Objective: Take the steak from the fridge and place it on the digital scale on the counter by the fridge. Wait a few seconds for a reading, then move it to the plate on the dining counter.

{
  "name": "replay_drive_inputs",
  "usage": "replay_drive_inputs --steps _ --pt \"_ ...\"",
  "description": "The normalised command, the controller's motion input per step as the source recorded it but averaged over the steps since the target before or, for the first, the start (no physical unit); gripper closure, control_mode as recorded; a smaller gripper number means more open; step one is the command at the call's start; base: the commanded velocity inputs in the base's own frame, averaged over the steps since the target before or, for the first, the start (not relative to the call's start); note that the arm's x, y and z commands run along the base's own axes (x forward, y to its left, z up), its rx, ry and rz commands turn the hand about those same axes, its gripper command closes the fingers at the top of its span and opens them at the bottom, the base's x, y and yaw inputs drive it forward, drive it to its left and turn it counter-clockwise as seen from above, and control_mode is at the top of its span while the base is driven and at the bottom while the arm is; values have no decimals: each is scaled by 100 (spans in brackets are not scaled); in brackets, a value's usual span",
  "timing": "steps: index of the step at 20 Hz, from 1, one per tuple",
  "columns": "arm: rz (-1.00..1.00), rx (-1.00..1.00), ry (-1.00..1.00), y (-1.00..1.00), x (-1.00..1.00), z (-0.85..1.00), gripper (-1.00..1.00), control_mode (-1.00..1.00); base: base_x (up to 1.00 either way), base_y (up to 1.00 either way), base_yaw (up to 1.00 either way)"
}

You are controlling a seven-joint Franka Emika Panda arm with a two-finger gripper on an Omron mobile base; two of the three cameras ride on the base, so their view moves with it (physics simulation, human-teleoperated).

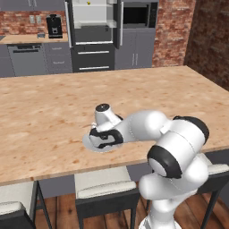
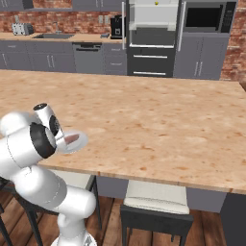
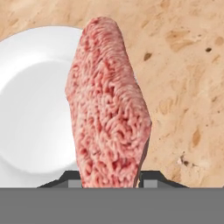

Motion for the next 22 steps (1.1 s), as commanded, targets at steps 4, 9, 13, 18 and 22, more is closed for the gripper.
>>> replay_drive_inputs --steps 4,9,13,18,22 --pt "-1 0 2 23 18 -19 100 -100 0 0 0" --pt "-1 0 2 18 29 -12 100 -100 0 0 0" --pt "-2 0 3 20 46 -9 100 -100 0 0 0" --pt "-2 0 6 25 48 -14 100 -100 0 0 0" --pt "-2 0 7 24 34 -17 -100 -100 0 0 0"
